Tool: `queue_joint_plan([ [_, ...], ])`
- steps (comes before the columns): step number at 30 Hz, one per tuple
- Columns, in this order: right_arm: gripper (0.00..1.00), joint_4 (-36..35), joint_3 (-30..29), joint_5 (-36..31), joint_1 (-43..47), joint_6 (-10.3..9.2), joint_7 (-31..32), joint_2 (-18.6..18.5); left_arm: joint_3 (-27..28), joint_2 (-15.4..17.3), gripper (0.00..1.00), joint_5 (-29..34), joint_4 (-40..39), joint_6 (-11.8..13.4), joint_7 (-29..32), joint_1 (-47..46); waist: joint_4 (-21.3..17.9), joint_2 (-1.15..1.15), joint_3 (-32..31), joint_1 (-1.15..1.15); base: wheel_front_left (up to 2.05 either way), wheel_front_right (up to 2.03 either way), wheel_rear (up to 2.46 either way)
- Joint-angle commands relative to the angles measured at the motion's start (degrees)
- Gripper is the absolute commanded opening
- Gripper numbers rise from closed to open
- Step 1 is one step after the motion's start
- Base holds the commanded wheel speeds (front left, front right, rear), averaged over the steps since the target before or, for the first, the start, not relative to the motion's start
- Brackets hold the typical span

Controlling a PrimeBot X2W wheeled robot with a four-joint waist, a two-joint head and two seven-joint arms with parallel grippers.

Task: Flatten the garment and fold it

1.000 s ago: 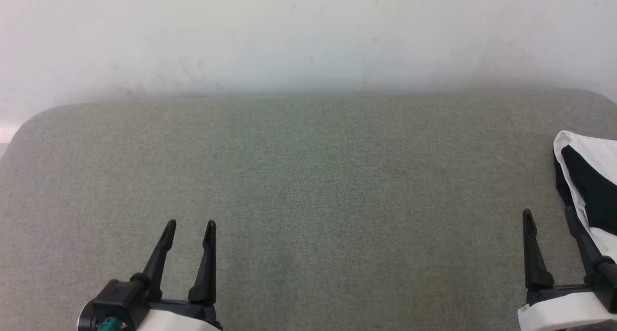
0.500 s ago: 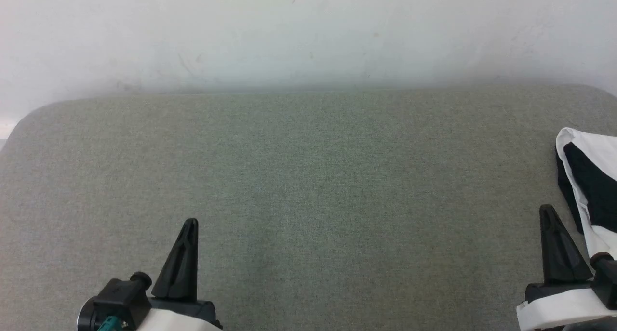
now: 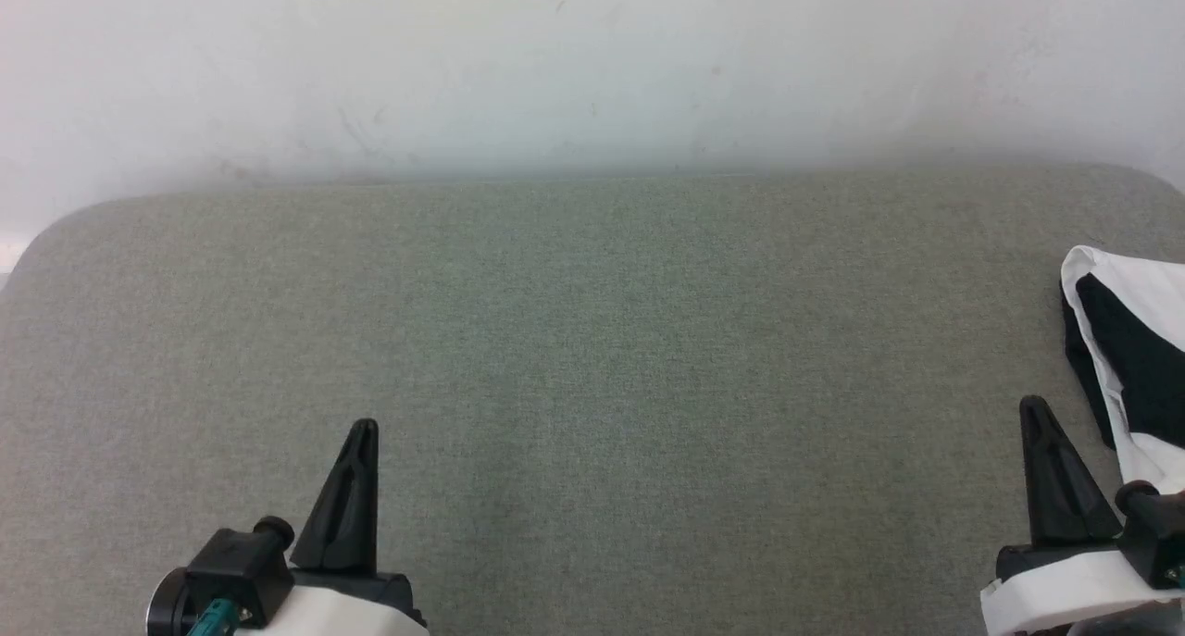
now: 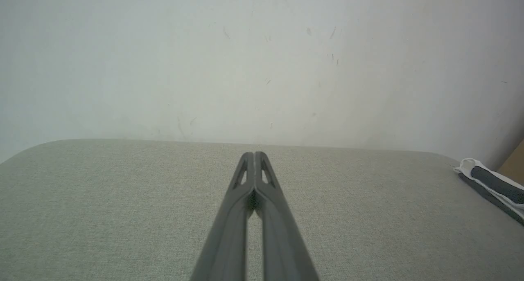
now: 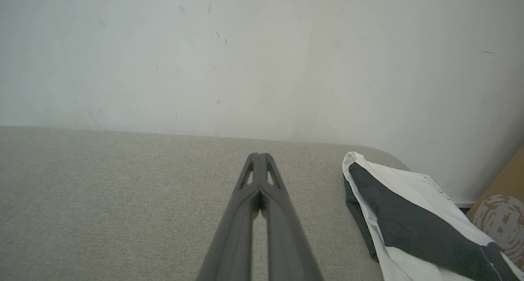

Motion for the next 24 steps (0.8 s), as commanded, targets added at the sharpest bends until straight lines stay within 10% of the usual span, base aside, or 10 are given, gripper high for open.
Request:
queue_joint_plan([
  [1, 0.0, 0.2, 0.3, -0.2, -0.9, -0.01, 0.2, 0.0, 0.6, -0.5, 0.0, 1.1, 0.3, -0.5, 0.2, -0.9, 0.0, 0.0, 0.0, 0.0, 0.0, 0.0, 0.0],
  [24, 0.0, 1.0, 2.0, -0.5, -2.2, -0.02, 2.1, 0.1, 3.7, -3.5, 0.0, 5.8, 2.1, -2.4, 2.9, -2.1, -0.6, 0.0, -0.5, 0.0, 0.0, 0.0, 0.0],
])
